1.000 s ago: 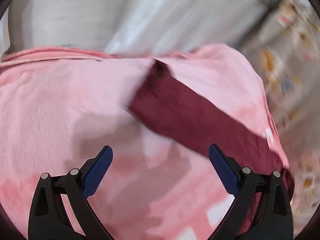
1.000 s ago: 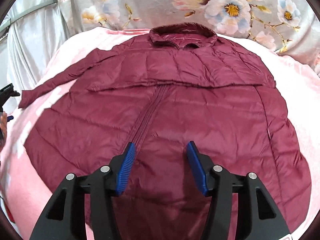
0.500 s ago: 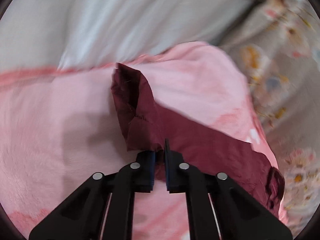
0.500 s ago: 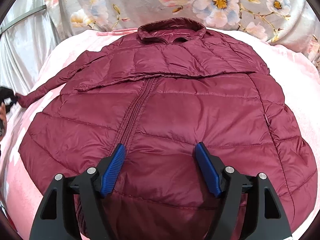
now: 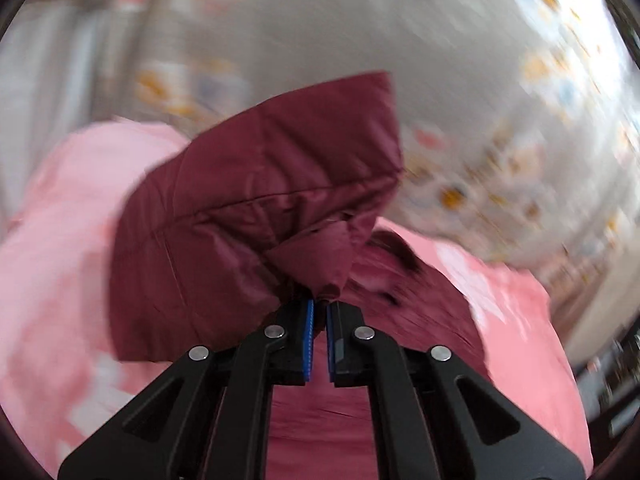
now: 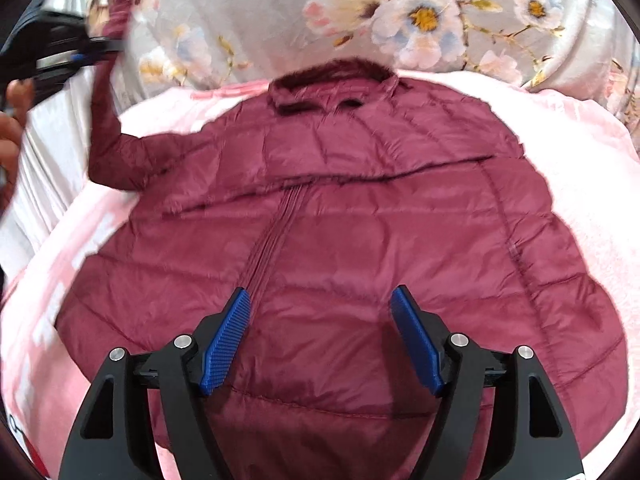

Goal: Fold large clothes

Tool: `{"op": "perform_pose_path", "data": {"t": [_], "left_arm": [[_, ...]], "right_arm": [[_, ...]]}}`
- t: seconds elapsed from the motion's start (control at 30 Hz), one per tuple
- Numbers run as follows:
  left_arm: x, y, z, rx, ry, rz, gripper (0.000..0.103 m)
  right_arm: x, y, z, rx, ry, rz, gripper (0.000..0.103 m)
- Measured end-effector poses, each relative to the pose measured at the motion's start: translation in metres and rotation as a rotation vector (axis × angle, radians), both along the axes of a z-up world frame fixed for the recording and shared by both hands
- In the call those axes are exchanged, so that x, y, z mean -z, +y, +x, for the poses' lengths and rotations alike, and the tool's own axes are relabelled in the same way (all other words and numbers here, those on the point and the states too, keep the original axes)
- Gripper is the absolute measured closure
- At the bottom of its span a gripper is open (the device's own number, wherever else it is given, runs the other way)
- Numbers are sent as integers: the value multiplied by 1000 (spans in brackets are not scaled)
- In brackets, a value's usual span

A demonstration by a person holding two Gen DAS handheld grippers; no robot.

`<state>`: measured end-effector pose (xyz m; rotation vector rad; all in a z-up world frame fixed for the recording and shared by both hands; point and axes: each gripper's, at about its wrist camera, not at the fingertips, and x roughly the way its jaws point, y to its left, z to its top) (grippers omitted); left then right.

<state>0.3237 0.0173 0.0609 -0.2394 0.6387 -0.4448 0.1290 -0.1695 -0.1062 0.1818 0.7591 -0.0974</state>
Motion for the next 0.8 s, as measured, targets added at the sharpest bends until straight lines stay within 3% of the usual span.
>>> {"op": "perform_pose_path", "data": {"t": [0.07, 0.1, 0.13, 0.2, 0.33, 0.4, 0.53, 0.63, 0.73, 0.77, 0.8], "left_arm": [[17, -39, -4, 93, 53, -7, 95], [26, -51, -8, 125, 73, -10, 83], [37, -65, -12, 162, 102, -15, 62], [55, -71, -18, 185, 135, -39, 41], [72, -31, -28, 170, 159, -126, 31], [78, 6, -26, 99, 158, -159, 31], [95, 56, -12, -52, 210, -139, 31], [115, 95, -4, -149, 272, -168, 32], [130, 113, -6, -195, 304, -173, 32], [136, 114, -6, -200, 313, -158, 32], [140, 112, -5, -198, 321, -147, 32]], "right_arm": [[-10, -8, -2, 12, -21, -1, 32], [-16, -15, -2, 23, -29, -6, 32], [-20, -21, -1, 32, -33, -9, 32], [-26, -34, -1, 53, -36, 2, 32], [-35, -69, 15, 61, -29, 102, 31], [-34, -83, 31, 60, -17, 155, 31], [-26, -104, 72, 66, 24, 277, 31], [-15, -102, 95, 53, 52, 394, 31], [-5, -85, 112, 19, 87, 411, 32], [-2, -79, 115, 10, 98, 400, 41], [1, -70, 120, -14, 118, 378, 65]]}}
